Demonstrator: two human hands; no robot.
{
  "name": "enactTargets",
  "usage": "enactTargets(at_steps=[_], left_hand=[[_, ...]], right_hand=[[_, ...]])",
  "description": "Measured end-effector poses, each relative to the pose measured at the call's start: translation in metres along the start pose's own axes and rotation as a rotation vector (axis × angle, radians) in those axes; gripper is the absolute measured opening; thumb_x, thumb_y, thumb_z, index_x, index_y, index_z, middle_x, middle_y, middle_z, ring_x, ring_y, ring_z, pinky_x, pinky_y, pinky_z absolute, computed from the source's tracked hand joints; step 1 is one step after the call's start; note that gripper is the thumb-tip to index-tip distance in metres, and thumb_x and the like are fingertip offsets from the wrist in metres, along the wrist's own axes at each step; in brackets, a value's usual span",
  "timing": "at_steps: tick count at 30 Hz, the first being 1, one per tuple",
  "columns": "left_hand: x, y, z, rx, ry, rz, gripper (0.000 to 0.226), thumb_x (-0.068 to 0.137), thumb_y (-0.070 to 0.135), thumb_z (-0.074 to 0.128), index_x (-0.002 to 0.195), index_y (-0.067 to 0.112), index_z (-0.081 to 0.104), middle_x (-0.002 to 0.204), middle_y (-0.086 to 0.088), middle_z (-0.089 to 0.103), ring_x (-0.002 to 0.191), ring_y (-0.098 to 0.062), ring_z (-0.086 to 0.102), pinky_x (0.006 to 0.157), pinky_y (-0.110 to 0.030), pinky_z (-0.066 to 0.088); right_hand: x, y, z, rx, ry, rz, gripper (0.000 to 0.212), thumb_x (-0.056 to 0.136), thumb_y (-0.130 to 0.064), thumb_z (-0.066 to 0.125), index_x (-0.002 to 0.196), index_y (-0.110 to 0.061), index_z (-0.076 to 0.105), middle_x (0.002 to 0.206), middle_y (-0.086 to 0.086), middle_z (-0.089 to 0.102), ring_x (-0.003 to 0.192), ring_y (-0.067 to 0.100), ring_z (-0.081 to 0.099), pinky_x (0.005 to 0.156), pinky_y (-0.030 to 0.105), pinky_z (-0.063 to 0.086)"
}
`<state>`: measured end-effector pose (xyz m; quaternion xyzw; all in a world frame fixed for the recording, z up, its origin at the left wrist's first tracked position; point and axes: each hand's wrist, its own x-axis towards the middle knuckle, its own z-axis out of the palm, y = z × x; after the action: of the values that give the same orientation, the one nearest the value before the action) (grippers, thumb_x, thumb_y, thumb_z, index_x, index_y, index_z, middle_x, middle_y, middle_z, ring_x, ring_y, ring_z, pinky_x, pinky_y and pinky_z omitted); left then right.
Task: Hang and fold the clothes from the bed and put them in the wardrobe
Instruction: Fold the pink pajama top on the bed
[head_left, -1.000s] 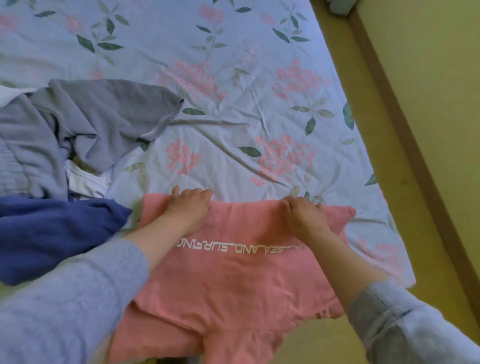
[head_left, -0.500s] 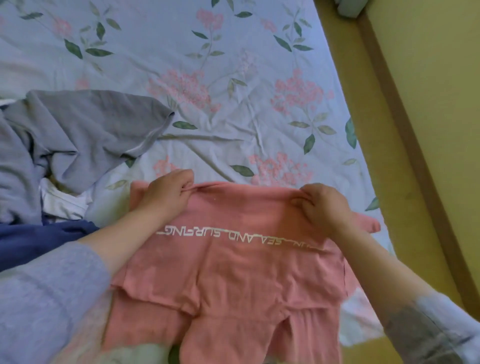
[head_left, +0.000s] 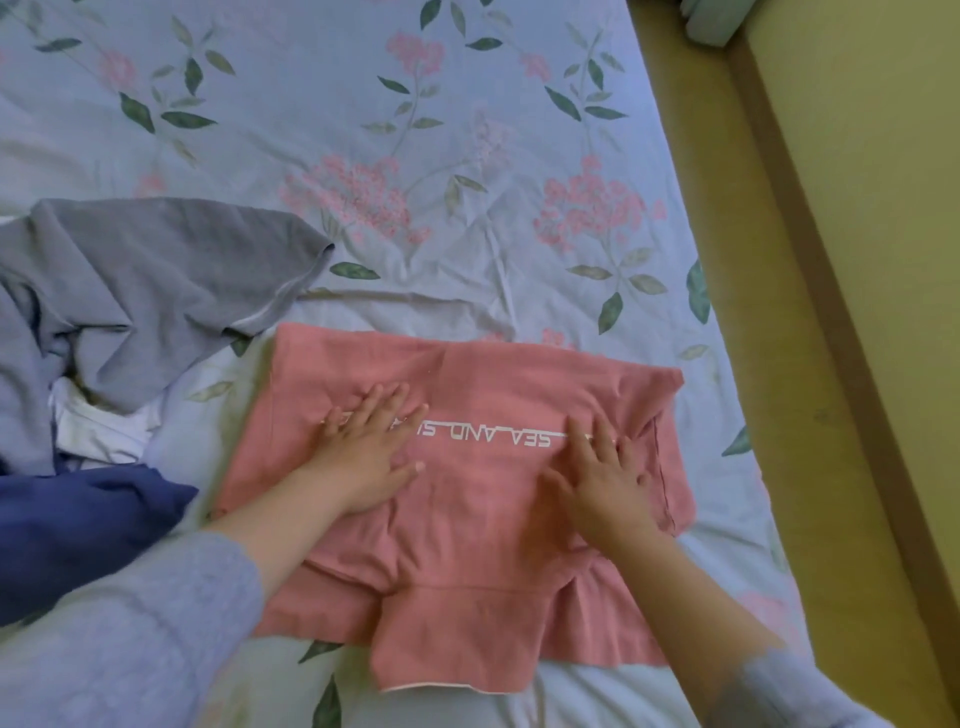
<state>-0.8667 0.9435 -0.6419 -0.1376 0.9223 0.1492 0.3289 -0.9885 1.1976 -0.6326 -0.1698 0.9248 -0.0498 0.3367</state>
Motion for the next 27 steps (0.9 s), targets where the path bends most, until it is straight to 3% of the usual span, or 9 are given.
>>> enactTargets(at_steps=[4,8,11,14,17,19,22,25,27], left_hand=[[0.012,0.015,-0.001,-0.065,-0.022,-0.013,0.072,0.093,0.065,0.031,0.15,0.045,-0.007,0.158,0.009,-0.027,0.146,-0.022,-0.025,0.115,-0.059,-0.005],[-0.001,0.026,0.015,-0.067,0.065,0.104,0.072,0.092,0.066,0.031,0.142,0.054,-0.019,0.152,0.012,-0.039,0.143,-0.025,-0.031,0.115,-0.057,-0.01],[-0.012,0.04,0.027,-0.02,0.02,0.159,0.073,0.092,0.065,0.031,0.142,0.053,-0.021,0.148,0.011,-0.043,0.142,-0.026,-0.034,0.115,-0.056,-0.014],[-0.011,0.051,0.03,0.005,-0.02,0.114,0.076,0.091,0.066,0.033,0.147,0.05,-0.016,0.145,0.008,-0.045,0.14,-0.029,-0.036,0.112,-0.059,-0.017],[-0.006,0.056,0.032,0.006,-0.033,0.074,0.08,0.087,0.071,0.034,0.144,0.053,-0.019,0.145,0.008,-0.047,0.139,-0.031,-0.038,0.111,-0.062,-0.017],[-0.003,0.057,0.033,0.008,-0.057,0.051,0.081,0.086,0.073,0.035,0.143,0.054,-0.019,0.148,0.007,-0.045,0.139,-0.031,-0.038,0.111,-0.064,-0.014],[0.001,0.06,0.033,-0.012,-0.083,-0.019,0.081,0.084,0.075,0.035,0.144,0.056,-0.015,0.153,0.006,-0.038,0.141,-0.033,-0.033,0.111,-0.066,-0.011],[0.008,0.075,0.03,-0.03,-0.107,-0.075,0.081,0.083,0.077,0.035,0.145,0.055,-0.011,0.157,0.0,-0.032,0.143,-0.038,-0.026,0.111,-0.065,-0.007],[0.011,0.086,0.027,-0.047,-0.108,-0.106,0.081,0.082,0.078,0.035,0.146,0.055,-0.009,0.157,-0.004,-0.032,0.143,-0.042,-0.025,0.112,-0.064,-0.006]], right_hand=[[0.006,0.035,0.001,-0.095,-0.018,0.128,0.086,0.09,-0.071,0.035,0.156,-0.029,-0.001,0.164,-0.011,-0.01,0.151,0.023,-0.002,0.117,0.059,0.011],[0.005,0.016,0.005,0.063,0.128,0.071,0.076,0.094,-0.057,0.041,0.156,-0.024,0.013,0.165,0.005,0.0,0.15,0.033,0.002,0.119,0.056,0.015],[0.005,0.019,0.001,0.029,0.169,0.064,0.075,0.095,-0.054,0.042,0.157,-0.029,0.007,0.165,0.007,-0.007,0.149,0.039,0.002,0.118,0.054,0.014],[0.014,0.039,-0.013,0.002,0.11,0.184,0.075,0.096,-0.057,0.038,0.157,-0.028,0.005,0.165,0.007,-0.001,0.144,0.042,0.017,0.115,0.05,0.024],[0.02,0.051,-0.023,-0.02,0.186,0.214,0.069,0.098,-0.053,0.039,0.153,-0.019,0.018,0.155,0.016,0.026,0.13,0.041,0.038,0.102,0.049,0.038],[0.02,0.055,-0.024,0.07,0.302,0.255,0.053,0.097,-0.044,0.046,0.135,-0.008,0.04,0.13,0.02,0.049,0.115,0.042,0.051,0.093,0.05,0.044],[0.009,0.06,-0.018,0.152,0.353,0.296,0.032,0.093,-0.038,0.054,0.101,-0.007,0.054,0.1,0.014,0.062,0.097,0.037,0.06,0.079,0.041,0.047],[-0.007,0.067,-0.01,0.301,0.384,0.281,0.033,0.095,-0.033,0.052,0.071,-0.011,0.048,0.072,0.006,0.057,0.074,0.031,0.056,0.06,0.035,0.038],[-0.011,0.071,-0.009,0.557,0.458,0.305,0.04,0.098,-0.027,0.045,0.061,-0.012,0.039,0.06,0.003,0.048,0.063,0.027,0.047,0.055,0.035,0.033]])
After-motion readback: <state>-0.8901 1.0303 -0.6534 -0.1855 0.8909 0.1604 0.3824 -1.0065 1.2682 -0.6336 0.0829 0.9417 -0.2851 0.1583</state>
